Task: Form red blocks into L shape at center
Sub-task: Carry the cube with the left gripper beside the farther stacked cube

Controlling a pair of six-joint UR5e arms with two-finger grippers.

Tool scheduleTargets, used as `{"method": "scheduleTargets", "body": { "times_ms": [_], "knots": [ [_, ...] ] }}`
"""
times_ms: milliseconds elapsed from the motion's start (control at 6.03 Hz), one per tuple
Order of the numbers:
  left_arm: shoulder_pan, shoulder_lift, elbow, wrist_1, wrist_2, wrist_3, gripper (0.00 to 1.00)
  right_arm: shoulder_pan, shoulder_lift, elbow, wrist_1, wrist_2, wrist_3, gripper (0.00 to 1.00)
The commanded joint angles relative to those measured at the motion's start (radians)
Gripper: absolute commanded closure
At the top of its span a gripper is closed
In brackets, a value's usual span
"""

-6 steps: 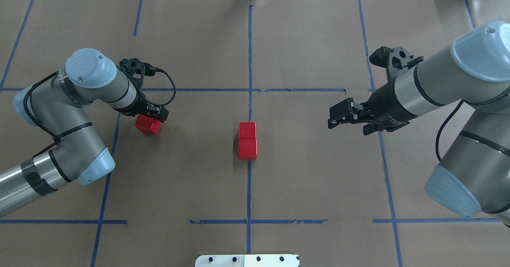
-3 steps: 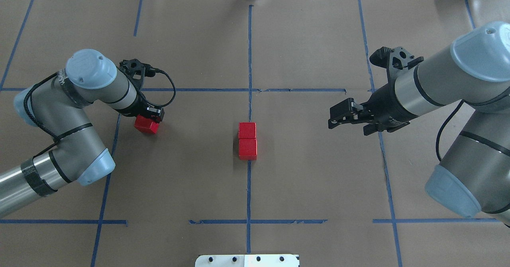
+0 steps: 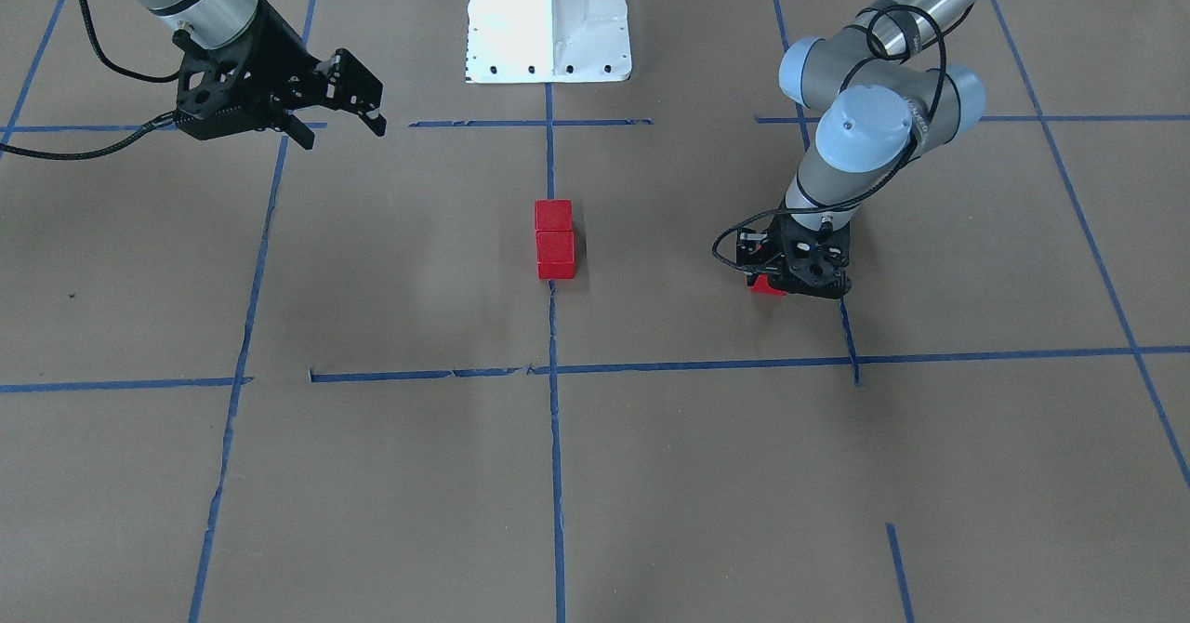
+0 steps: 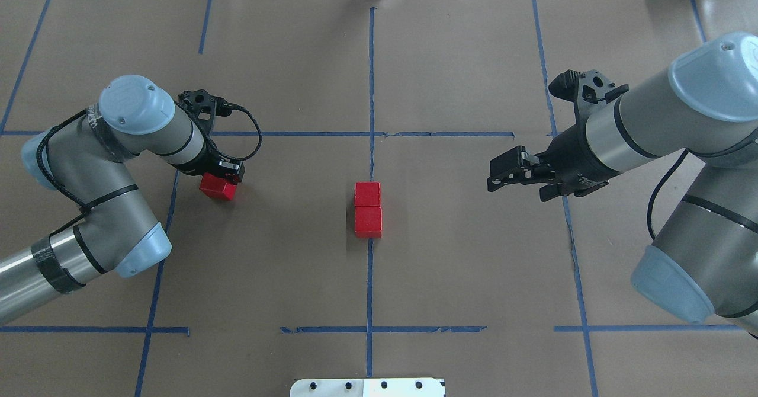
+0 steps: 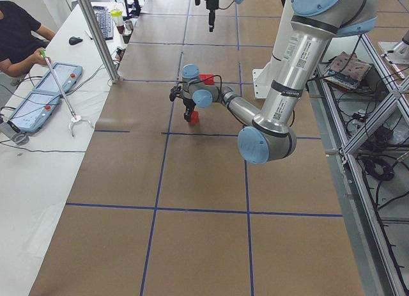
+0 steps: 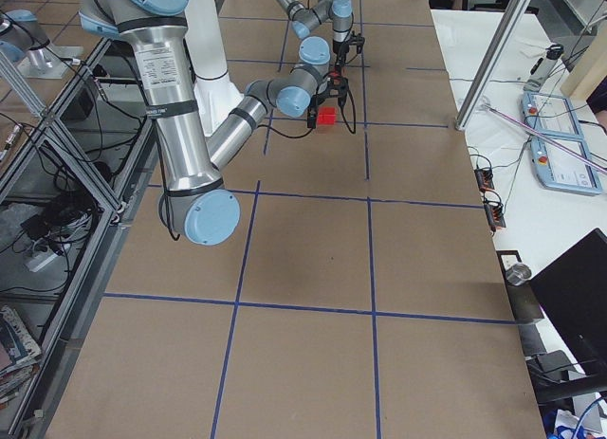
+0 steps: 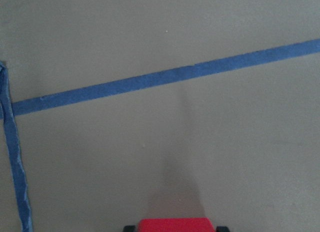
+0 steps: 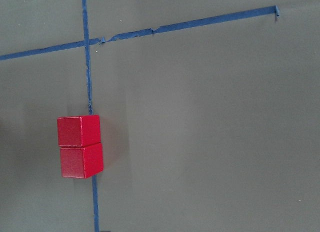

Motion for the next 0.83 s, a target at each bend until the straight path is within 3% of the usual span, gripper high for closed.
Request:
{"method": "scheduleTargets", "body": {
  "times_ms": [0, 332, 497, 663],
  "knots": [
    [0.000, -0.010, -0.015, 0.021, -0.014, -0.002, 1.00, 0.000, 0.000, 0.000, 0.000, 0.002, 0.000, 0.00],
    [-0.003, -0.127, -0.077, 0.255, -0.003, -0.131, 1.00, 0.000, 0.002, 0.000, 0.000, 0.002, 0.000, 0.00],
    [0.001, -0.169, -0.085, 0.259, -0.002, -0.430, 1.00, 0.000, 0.000, -0.002, 0.000, 0.002, 0.000, 0.00],
    [0.017, -0.178, -0.107, 0.259, 0.061, -0.777, 1.00, 0.000, -0.001, -0.003, 0.000, 0.000, 0.000, 0.00]
  ]
}}
